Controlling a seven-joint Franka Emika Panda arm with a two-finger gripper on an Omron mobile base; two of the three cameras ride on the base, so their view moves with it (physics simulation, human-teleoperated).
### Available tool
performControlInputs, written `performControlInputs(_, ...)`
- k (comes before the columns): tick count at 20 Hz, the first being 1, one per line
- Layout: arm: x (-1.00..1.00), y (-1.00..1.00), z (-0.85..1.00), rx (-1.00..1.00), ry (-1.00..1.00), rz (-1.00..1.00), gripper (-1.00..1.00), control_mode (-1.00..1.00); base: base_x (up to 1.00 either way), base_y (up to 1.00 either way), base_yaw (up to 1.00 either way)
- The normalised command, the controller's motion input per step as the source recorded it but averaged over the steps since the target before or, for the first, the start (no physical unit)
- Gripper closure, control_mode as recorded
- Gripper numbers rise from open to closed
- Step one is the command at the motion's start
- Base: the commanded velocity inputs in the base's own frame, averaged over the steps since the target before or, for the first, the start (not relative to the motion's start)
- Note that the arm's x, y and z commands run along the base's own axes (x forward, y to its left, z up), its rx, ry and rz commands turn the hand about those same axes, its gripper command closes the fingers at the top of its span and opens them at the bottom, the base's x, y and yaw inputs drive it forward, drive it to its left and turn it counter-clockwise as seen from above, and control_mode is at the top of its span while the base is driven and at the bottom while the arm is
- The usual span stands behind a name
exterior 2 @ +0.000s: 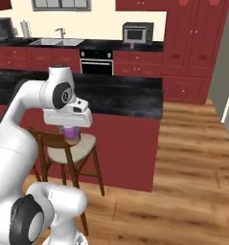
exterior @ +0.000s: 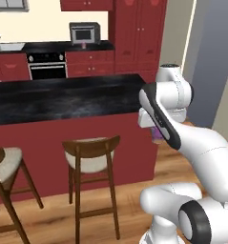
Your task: Four empty soda cans are scattered around the kitchen. Gather all the cans and cluster them next to the stove for recycling.
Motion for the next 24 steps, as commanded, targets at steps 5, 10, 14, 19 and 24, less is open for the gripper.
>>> performControlInputs(5, 0.00, 0.00, 0.00, 0.00, 0.00, 0.00, 1.00, 1.00, 0.04, -1.00, -0.01)
performControlInputs(10, 0.00, 0.00, 0.00, 0.00, 0.00, 0.00, 1.00, 1.00, 0.22, -0.94, 0.00)
performControlInputs(14, 0.00, 0.00, 0.00, 0.00, 0.00, 0.00, 1.00, 1.00, 0.57, -0.77, 0.00)
performControlInputs(19, 0.00, 0.00, 0.00, 0.00, 0.00, 0.00, 1.00, 1.00, 0.64, -0.48, 0.01)
performControlInputs(24, 0.00, 0.00, 0.00, 0.00, 0.00, 0.00, 1.00, 1.00, 0.85, -0.35, 0.00)
